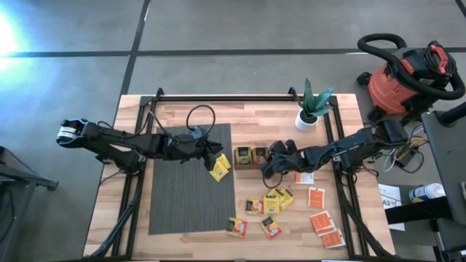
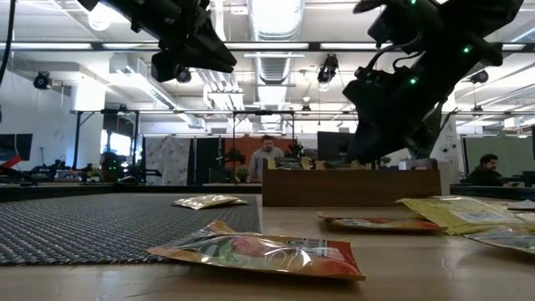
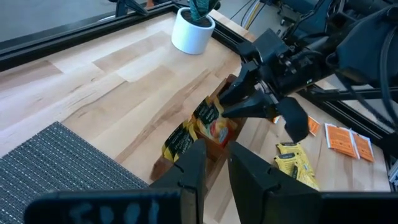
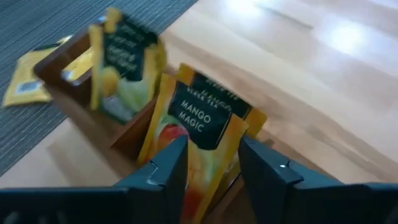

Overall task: Pick & Place Tea
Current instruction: Put the orange tea bag into the left section of the wooden organizer, then put the white tea bag into the right section of the wooden organizer

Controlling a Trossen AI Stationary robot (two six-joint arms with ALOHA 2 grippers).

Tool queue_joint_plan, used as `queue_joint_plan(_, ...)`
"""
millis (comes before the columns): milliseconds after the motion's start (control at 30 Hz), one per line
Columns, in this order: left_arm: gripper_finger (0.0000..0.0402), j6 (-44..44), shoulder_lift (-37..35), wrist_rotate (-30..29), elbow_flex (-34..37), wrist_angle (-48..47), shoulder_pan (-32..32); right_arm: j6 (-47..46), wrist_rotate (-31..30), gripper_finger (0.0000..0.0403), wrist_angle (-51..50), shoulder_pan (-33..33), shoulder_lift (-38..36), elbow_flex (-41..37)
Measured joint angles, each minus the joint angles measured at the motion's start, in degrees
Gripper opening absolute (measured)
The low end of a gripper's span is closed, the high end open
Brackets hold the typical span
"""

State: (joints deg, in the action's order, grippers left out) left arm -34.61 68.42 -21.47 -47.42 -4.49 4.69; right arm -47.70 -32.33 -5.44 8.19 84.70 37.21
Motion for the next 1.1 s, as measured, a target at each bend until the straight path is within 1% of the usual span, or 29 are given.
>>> queue_joint_plan(67,0.0062,0.0,0.0,0.2,0.0,-0.3,0.0,1.4,2.1,0.0146,-0.2,0.0,-1.0,0.0)
queue_joint_plan(233,0.0062,0.0,0.3,5.8,0.2,-3.1,-0.6,1.7,6.9,0.0146,-1.3,0.1,-5.7,0.0)
queue_joint_plan(367,0.0062,-1.4,0.3,7.4,2.0,-3.5,-0.6,-0.6,12.0,0.014,-8.2,0.2,-11.1,0.0)
queue_joint_plan(533,0.0062,-2.6,0.3,7.4,2.6,-3.2,-0.6,-11.5,18.7,0.0129,-22.5,2.4,-17.7,0.0)
queue_joint_plan(600,0.0062,-2.4,0.3,7.4,2.6,-2.9,-0.6,-16.9,21.9,0.0125,-28.0,4.3,-19.6,0.0)
queue_joint_plan(700,0.0062,-1.5,0.4,7.5,2.6,-2.6,-0.6,-25.0,26.8,0.0123,-32.6,8.4,-20.8,0.0)
queue_joint_plan(833,0.0062,-1.3,1.3,8.2,2.7,-1.6,-0.6,-36.0,30.4,0.0123,-33.2,15.5,-20.4,0.0)
queue_joint_plan(1100,0.0062,-2.8,5.4,14.6,2.7,3.9,-0.2,-57.6,36.8,0.0123,-31.2,31.5,-15.7,0.0)
